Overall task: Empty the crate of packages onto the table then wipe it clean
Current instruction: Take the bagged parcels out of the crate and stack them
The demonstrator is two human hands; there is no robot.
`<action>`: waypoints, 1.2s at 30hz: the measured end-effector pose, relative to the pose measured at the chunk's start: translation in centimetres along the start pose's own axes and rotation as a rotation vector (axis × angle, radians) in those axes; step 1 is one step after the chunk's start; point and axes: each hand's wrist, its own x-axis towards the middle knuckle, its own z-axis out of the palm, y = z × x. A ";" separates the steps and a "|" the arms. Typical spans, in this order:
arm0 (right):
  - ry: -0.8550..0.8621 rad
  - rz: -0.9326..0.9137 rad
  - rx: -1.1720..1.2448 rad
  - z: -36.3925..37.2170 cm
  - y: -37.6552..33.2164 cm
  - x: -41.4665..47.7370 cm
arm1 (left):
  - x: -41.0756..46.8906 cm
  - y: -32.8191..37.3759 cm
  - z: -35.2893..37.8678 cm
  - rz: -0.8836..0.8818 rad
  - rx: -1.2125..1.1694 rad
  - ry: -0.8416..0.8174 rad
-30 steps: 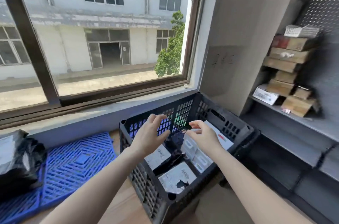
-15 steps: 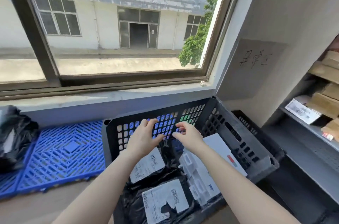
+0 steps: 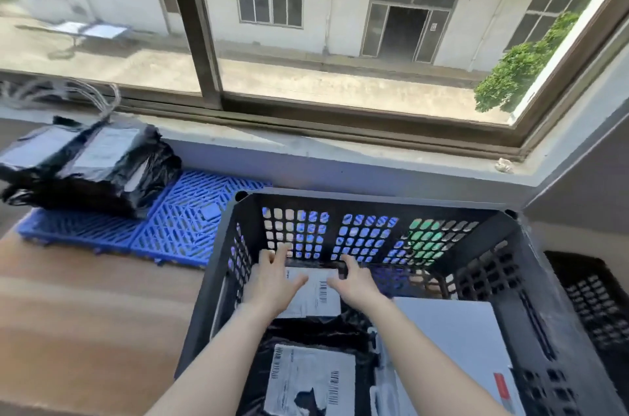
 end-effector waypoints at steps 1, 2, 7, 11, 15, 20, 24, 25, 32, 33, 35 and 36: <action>-0.019 -0.002 0.013 0.3 0.3 0.5 | -0.2 -0.2 0.6 -0.025 0.006 -0.003; -0.034 -0.007 0.023 0.5 0.6 1.1 | -0.3 -0.5 1.3 -0.054 0.007 -0.008; -0.067 0.022 0.062 1.6 1.8 3.2 | -0.5 -1.5 3.7 -0.181 -0.016 -0.039; -0.089 0.048 0.080 2.6 2.0 4.1 | -0.7 -1.7 4.9 -0.259 -0.017 -0.091; -0.114 0.045 0.086 3.3 2.3 4.5 | -1.0 -2.2 5.9 -0.279 -0.043 -0.155; -0.113 0.010 0.118 3.1 2.6 4.0 | -1.4 -2.3 5.9 -0.261 -0.004 -0.135; -0.061 -0.031 0.181 2.6 2.5 2.4 | -1.9 -2.2 5.1 -0.246 0.018 -0.084; -0.038 -0.044 0.188 2.4 2.4 1.9 | -2.1 -1.9 4.9 -0.232 0.021 -0.067; 0.174 -0.133 0.257 -0.1 1.4 -2.9 | -4.3 0.8 2.6 -0.101 0.035 0.092; 0.198 -0.152 0.264 -0.5 1.3 -3.6 | -4.9 1.2 2.2 -0.082 0.037 0.122; 0.245 -0.194 0.273 -1.0 1.3 -5.2 | -6.2 2.0 1.2 -0.048 0.049 0.191; 0.267 -0.221 0.281 -1.2 1.3 -6.1 | -7.0 2.3 0.7 -0.035 0.045 0.225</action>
